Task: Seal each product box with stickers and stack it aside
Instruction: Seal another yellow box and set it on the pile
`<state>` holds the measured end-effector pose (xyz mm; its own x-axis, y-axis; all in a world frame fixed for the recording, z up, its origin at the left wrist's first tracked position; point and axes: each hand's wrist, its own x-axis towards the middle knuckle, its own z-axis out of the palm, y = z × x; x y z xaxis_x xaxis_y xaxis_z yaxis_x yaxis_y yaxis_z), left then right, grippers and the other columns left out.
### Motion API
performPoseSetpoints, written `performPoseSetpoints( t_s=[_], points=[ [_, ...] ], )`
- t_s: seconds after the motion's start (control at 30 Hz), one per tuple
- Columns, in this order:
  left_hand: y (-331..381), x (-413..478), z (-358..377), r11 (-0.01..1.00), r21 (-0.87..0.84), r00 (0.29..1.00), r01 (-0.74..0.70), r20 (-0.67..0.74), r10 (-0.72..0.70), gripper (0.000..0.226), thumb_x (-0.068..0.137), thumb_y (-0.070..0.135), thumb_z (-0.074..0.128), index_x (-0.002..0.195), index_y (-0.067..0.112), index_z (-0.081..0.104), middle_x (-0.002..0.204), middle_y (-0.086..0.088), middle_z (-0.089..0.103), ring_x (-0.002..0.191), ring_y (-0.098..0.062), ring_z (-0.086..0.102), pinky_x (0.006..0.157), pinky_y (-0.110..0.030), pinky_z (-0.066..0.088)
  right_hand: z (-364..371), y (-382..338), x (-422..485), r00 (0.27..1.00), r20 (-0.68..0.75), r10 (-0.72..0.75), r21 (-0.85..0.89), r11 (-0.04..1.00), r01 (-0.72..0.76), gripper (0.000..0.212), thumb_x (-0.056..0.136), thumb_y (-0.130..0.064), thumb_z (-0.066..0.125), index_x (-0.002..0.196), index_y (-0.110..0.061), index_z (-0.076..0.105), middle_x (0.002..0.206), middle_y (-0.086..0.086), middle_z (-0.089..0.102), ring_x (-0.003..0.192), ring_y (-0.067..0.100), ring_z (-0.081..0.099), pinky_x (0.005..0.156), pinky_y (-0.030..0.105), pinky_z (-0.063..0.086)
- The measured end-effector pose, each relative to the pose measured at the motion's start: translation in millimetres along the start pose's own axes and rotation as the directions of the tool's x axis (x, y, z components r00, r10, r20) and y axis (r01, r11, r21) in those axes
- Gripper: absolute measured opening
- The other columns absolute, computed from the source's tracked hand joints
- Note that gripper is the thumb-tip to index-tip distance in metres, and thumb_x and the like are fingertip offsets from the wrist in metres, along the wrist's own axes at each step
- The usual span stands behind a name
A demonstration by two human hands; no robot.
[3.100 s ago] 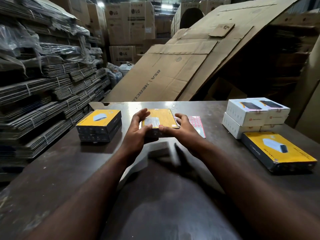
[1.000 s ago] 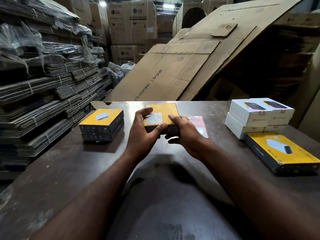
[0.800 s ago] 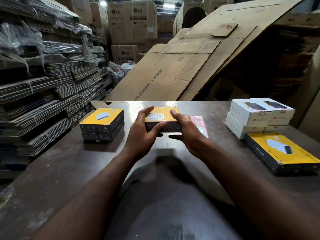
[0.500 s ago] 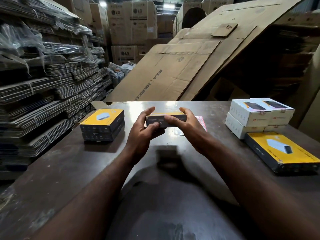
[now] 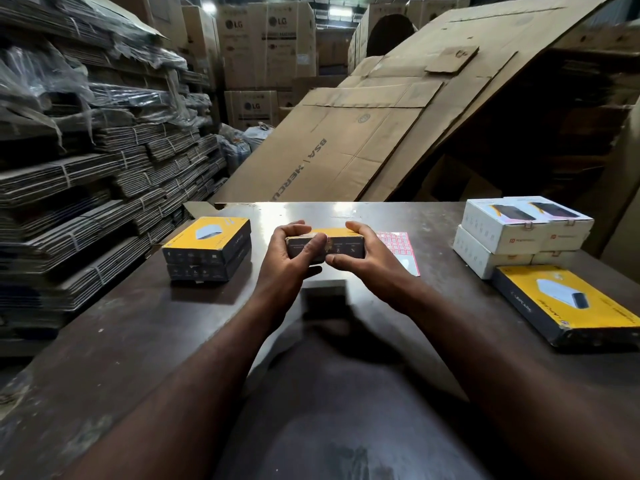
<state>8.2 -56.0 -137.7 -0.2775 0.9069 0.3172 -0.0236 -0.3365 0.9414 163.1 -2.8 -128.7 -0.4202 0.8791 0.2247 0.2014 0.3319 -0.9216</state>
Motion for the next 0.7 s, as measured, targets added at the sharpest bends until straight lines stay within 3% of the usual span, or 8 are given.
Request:
performPoseSetpoints(
  t_s=[0.07, 0.23, 0.33, 0.47, 0.6, 0.7],
  points=[
    [-0.8, 0.0, 0.9, 0.999, 0.043, 0.999, -0.024, -0.034, 0.025, 0.034, 0.089, 0.027, 0.074, 0.114, 0.016, 0.055, 0.136, 0.012, 0.052, 0.107, -0.019, 0.07, 0.086, -0.037, 0.061, 0.8, -1.7, 0.7, 1.0, 0.001, 0.007, 0.034, 0.999, -0.007, 0.083, 0.08, -0.035, 0.072, 0.152, -0.016, 0.034, 0.133, 0.008, 0.057, 0.117, 0.015, 0.057, 0.092, 0.021, 0.045],
    [-2.8, 2.4, -0.8, 0.997, 0.076, 1.0, -0.013, -0.016, 0.014, 0.03, 0.091, 0.015, 0.073, 0.114, 0.014, 0.054, 0.141, 0.008, 0.05, 0.111, -0.019, 0.066, 0.088, -0.039, 0.061, 3.4, 0.0, 2.5, 0.999, -0.025, 0.025, 0.037, 0.999, -0.024, 0.082, 0.077, -0.052, 0.058, 0.149, -0.019, 0.04, 0.137, 0.006, 0.054, 0.127, 0.019, 0.051, 0.11, 0.035, 0.04],
    [-4.7, 3.6, -2.3, 0.997, 0.073, 0.999, -0.013, 0.036, 0.01, 0.031, 0.09, 0.004, 0.07, 0.115, 0.014, 0.055, 0.145, 0.005, 0.047, 0.116, -0.022, 0.063, 0.093, -0.044, 0.059, 2.5, 0.2, 3.3, 0.997, -0.068, 0.02, 0.047, 0.999, -0.017, 0.078, 0.082, -0.058, 0.061, 0.147, -0.018, 0.042, 0.134, 0.006, 0.057, 0.122, 0.017, 0.055, 0.101, 0.028, 0.043],
    [-2.6, 3.9, -1.5, 0.999, 0.0, 0.998, 0.035, 0.059, -0.035, 0.034, 0.079, 0.013, 0.059, 0.112, 0.014, 0.056, 0.142, 0.007, 0.048, 0.114, -0.027, 0.064, 0.087, -0.035, 0.06, 1.5, 0.1, 1.4, 0.993, -0.117, -0.028, -0.023, 0.999, 0.025, 0.063, 0.094, -0.043, 0.067, 0.146, -0.017, 0.043, 0.127, 0.003, 0.06, 0.112, 0.013, 0.059, 0.092, 0.023, 0.047],
    [-3.6, 5.9, -1.5, 0.993, -0.09, 0.997, 0.073, 0.04, -0.07, 0.012, 0.096, 0.02, 0.06, 0.105, 0.013, 0.057, 0.141, 0.01, 0.049, 0.114, -0.026, 0.065, 0.081, -0.031, 0.057, 2.5, 0.2, 0.2, 0.994, -0.099, -0.052, -0.067, 0.997, 0.046, 0.063, 0.093, -0.035, 0.07, 0.146, -0.016, 0.041, 0.124, 0.003, 0.061, 0.111, 0.013, 0.06, 0.095, 0.025, 0.048],
    [-3.0, 6.0, 0.4, 0.995, -0.073, 0.998, 0.064, 0.005, -0.063, 0.015, 0.098, 0.027, 0.063, 0.098, 0.014, 0.057, 0.143, 0.007, 0.049, 0.11, -0.02, 0.067, 0.086, -0.036, 0.059, 2.2, 0.0, -0.2, 0.994, -0.069, -0.082, -0.105, 0.992, 0.075, 0.067, 0.091, -0.022, 0.074, 0.148, -0.015, 0.039, 0.121, 0.003, 0.058, 0.103, 0.011, 0.062, 0.095, 0.027, 0.051]
  ],
)
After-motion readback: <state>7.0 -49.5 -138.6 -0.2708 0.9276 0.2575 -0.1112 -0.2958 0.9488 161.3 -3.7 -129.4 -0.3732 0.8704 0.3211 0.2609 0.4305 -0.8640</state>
